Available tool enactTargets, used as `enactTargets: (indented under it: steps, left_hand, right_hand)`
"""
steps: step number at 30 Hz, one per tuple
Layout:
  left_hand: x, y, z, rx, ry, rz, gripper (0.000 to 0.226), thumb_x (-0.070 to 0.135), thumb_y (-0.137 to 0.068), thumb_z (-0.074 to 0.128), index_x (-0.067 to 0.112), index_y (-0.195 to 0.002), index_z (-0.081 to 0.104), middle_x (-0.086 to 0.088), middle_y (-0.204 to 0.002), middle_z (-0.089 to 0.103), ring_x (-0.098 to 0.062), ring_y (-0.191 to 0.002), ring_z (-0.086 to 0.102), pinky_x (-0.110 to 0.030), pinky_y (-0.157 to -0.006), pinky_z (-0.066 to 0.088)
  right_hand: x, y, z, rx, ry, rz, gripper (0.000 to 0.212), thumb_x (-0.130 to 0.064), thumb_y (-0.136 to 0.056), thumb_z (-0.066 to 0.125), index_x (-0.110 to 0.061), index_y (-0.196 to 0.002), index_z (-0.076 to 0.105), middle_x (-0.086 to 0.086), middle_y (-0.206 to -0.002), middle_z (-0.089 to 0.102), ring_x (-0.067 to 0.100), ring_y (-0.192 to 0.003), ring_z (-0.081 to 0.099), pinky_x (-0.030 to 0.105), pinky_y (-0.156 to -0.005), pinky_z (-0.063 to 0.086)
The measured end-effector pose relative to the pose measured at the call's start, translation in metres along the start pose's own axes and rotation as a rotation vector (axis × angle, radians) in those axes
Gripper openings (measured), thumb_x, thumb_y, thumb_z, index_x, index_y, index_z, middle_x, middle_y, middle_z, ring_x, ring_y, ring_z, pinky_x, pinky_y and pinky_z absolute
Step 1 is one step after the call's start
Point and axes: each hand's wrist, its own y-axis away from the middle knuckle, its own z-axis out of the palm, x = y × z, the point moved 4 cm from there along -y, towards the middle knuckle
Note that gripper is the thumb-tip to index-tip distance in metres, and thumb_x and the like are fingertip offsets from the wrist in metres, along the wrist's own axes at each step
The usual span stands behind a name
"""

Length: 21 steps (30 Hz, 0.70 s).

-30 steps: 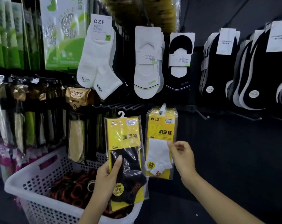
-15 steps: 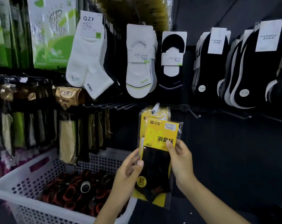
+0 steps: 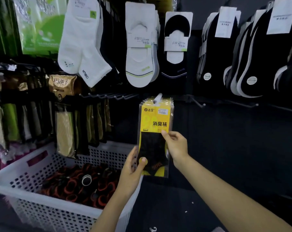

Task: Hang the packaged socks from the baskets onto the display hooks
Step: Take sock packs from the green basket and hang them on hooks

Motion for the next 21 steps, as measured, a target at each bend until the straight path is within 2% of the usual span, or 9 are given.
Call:
enactTargets:
  steps: [3,5,8,10,13,16,18,19,21]
  left_hand:
    - [-0.017,0.011,0.003,-0.02,-0.062,-0.032,0.058,0.036,-0.091,0.054,0.038,-0.141,0.026,0.029,-0.135,0.036,0.003,-0.128,0.034,-0.005,-0.092,0.035]
    - [-0.03,0.023,0.006,-0.04,-0.117,-0.054,0.059,0.035,-0.093,0.054,0.035,-0.144,0.023,0.027,-0.136,0.031,0.004,-0.13,0.028,-0.009,-0.097,0.031]
    - [-0.049,0.046,0.01,-0.056,-0.261,-0.063,0.066,0.036,-0.093,0.054,0.029,-0.148,0.019,0.025,-0.138,0.022,0.005,-0.129,0.021,-0.021,-0.108,0.024]
    - [-0.067,0.064,0.016,-0.089,-0.262,-0.127,0.065,0.034,-0.093,0.055,0.027,-0.148,0.021,0.022,-0.137,0.025,0.002,-0.129,0.025,-0.026,-0.11,0.028]
    - [-0.106,0.104,0.037,-0.248,-0.3,-0.256,0.058,0.033,-0.093,0.056,0.025,-0.144,0.03,0.015,-0.14,0.035,-0.002,-0.126,0.036,-0.018,-0.095,0.036]
    - [-0.152,0.163,0.068,-0.483,-0.332,-0.439,0.058,0.033,-0.092,0.058,0.02,-0.142,0.033,0.004,-0.14,0.043,-0.012,-0.123,0.047,-0.011,-0.087,0.041]
    - [-0.182,0.206,0.086,-0.615,-0.327,-0.581,0.062,0.033,-0.09,0.061,0.014,-0.142,0.031,-0.002,-0.144,0.042,-0.014,-0.123,0.049,-0.02,-0.098,0.043]
    - [-0.196,0.224,0.091,-0.659,-0.342,-0.637,0.064,0.034,-0.09,0.061,0.012,-0.142,0.031,-0.005,-0.147,0.04,-0.015,-0.126,0.047,-0.026,-0.104,0.04]
    - [-0.219,0.256,0.094,-0.704,-0.43,-0.719,0.073,0.041,-0.089,0.061,0.012,-0.146,0.027,-0.005,-0.152,0.031,-0.018,-0.136,0.036,-0.027,-0.11,0.032]
  right_hand:
    - [0.034,0.013,-0.02,-0.009,0.032,0.105,0.013,-0.023,-0.087,0.067,-0.01,-0.091,0.063,0.013,-0.1,0.068,0.024,-0.096,0.064,0.034,-0.087,0.053]
    - [0.056,0.03,-0.041,-0.032,0.067,0.155,0.009,-0.021,-0.088,0.066,-0.014,-0.087,0.062,0.01,-0.096,0.067,0.02,-0.092,0.062,0.035,-0.089,0.052]
    - [0.092,0.063,-0.081,-0.097,0.126,0.224,0.006,-0.019,-0.09,0.064,-0.014,-0.093,0.062,0.006,-0.096,0.066,0.017,-0.092,0.063,0.029,-0.082,0.053]
    - [0.121,0.092,-0.112,-0.129,0.173,0.284,0.009,-0.017,-0.091,0.062,-0.011,-0.097,0.062,0.005,-0.096,0.065,0.016,-0.089,0.064,0.026,-0.076,0.054]
    - [0.17,0.141,-0.16,-0.196,0.239,0.43,0.009,-0.01,-0.092,0.059,-0.005,-0.098,0.061,0.007,-0.089,0.063,0.018,-0.081,0.063,0.021,-0.067,0.053]
    - [0.223,0.191,-0.212,-0.285,0.39,0.572,0.006,-0.004,-0.091,0.058,-0.007,-0.087,0.061,0.011,-0.083,0.062,0.016,-0.072,0.061,0.023,-0.065,0.048]
    - [0.255,0.221,-0.246,-0.314,0.527,0.599,0.006,0.003,-0.089,0.059,0.001,-0.088,0.064,0.013,-0.08,0.061,0.01,-0.065,0.059,0.021,-0.066,0.043]
    - [0.27,0.233,-0.261,-0.324,0.583,0.619,0.01,0.005,-0.087,0.06,0.008,-0.095,0.064,0.012,-0.079,0.061,0.009,-0.066,0.059,0.019,-0.066,0.042]
    - [0.295,0.255,-0.278,-0.4,0.668,0.702,0.03,-0.004,-0.086,0.066,0.016,-0.107,0.059,0.017,-0.092,0.063,0.019,-0.084,0.06,0.023,-0.074,0.043]
